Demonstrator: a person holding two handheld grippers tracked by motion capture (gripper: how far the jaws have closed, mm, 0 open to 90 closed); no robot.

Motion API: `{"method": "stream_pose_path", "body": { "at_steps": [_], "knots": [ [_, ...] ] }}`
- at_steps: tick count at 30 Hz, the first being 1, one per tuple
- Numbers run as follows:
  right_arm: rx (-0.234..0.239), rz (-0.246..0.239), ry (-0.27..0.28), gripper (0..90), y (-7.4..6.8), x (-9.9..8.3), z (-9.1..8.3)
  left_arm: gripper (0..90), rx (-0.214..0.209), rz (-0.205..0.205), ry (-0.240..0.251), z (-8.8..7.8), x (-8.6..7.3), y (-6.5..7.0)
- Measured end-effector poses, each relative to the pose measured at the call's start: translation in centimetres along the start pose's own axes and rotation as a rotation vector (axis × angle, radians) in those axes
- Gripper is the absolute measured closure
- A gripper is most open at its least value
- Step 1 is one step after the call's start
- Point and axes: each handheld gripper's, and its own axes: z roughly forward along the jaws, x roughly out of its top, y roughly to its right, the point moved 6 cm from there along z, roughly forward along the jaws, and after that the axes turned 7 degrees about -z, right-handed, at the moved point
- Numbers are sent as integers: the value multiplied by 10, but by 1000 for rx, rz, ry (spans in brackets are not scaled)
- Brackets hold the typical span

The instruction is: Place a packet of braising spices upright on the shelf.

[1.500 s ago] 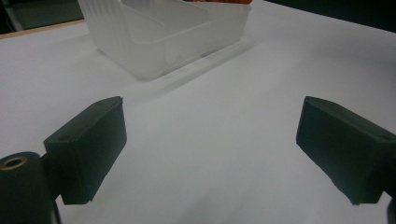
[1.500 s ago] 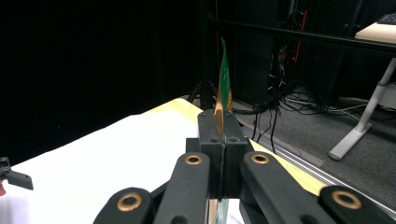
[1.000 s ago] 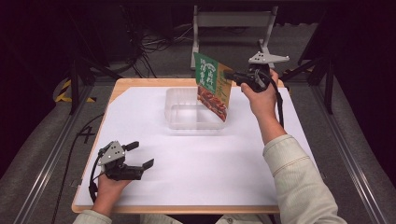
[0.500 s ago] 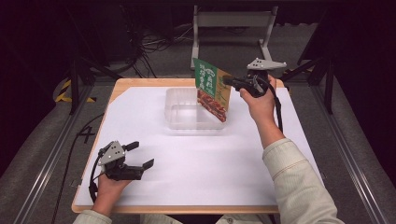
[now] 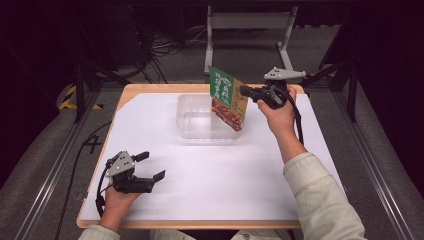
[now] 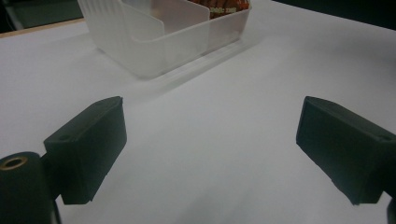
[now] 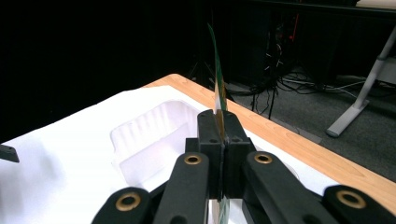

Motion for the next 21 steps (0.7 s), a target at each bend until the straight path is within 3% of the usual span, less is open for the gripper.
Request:
{"method": "stream_pose_path", "body": {
  "at_steps": [15, 21],
  "knots": [
    [-24, 19, -6, 886, 6, -8, -10, 92, -2, -2, -4, 2, 0, 1],
    [-33, 17, -4, 805, 6, -8, -12, 93, 2, 0, -2, 1, 0, 1]
  ]
}}
